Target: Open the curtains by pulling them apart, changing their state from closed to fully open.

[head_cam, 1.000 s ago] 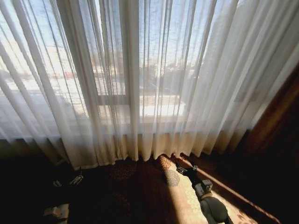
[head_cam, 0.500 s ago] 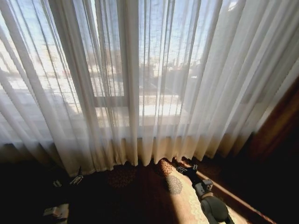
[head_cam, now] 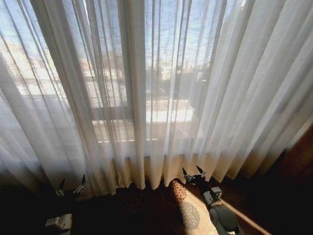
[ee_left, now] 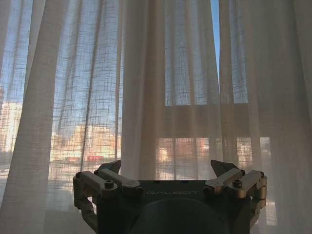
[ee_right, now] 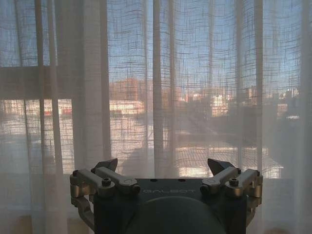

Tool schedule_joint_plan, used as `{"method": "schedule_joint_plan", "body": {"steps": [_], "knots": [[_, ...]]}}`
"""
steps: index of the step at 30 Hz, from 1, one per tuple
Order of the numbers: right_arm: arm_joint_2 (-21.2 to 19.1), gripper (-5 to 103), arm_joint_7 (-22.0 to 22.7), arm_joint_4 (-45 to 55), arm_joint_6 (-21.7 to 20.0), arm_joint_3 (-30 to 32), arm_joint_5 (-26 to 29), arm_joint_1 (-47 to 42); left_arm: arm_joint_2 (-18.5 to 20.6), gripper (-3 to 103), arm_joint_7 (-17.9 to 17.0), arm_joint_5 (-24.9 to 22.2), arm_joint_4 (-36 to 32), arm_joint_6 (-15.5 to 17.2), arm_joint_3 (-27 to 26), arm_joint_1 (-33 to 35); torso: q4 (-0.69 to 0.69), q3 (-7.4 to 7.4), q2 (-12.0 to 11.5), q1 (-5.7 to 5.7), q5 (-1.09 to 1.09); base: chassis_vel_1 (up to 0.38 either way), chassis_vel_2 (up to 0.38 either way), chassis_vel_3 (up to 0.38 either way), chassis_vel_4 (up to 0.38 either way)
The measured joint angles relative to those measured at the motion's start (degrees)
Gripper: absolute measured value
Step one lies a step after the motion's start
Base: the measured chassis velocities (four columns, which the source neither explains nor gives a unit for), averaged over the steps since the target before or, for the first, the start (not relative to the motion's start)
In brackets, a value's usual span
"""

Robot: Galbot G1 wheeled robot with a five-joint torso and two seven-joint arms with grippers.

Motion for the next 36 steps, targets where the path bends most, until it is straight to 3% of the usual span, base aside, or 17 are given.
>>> {"method": "schedule_joint_plan", "body": {"steps": [2, 7, 30, 36], "knots": [[0.1, 100, -0.1, 0.0, 0.3, -0.3, -0.1, 0.0, 0.0, 100, 0.0, 0.0, 0.0, 0.0, 0.0, 0.0, 0.00, 0.03, 0.0, 0.04, 0.08, -0.238, 0.309, 0.236, -0.335], [0.5, 100, 0.2, -0.2, 1.0, -1.1, -0.4, 0.6, 0.0, 100, 0.0, 0.0, 0.0, 0.0, 0.0, 0.0, -0.02, 0.04, 0.0, 0.09, 0.01, -0.150, 0.191, 0.143, -0.152], [0.1, 100, 0.9, -2.4, 0.1, -1.8, -1.9, 3.0, 0.0, 100, 0.0, 0.0, 0.0, 0.0, 0.0, 0.0, -0.01, 0.02, 0.0, 0.01, 0.06, -0.043, 0.031, 0.049, -0.031], [0.1, 100, 4.0, -3.9, 0.0, -3.3, -2.2, 5.5, 0.0, 100, 0.0, 0.0, 0.0, 0.0, 0.0, 0.0, -0.01, 0.03, 0.0, 0.04, 0.05, -0.180, 0.192, 0.171, -0.177]]}}
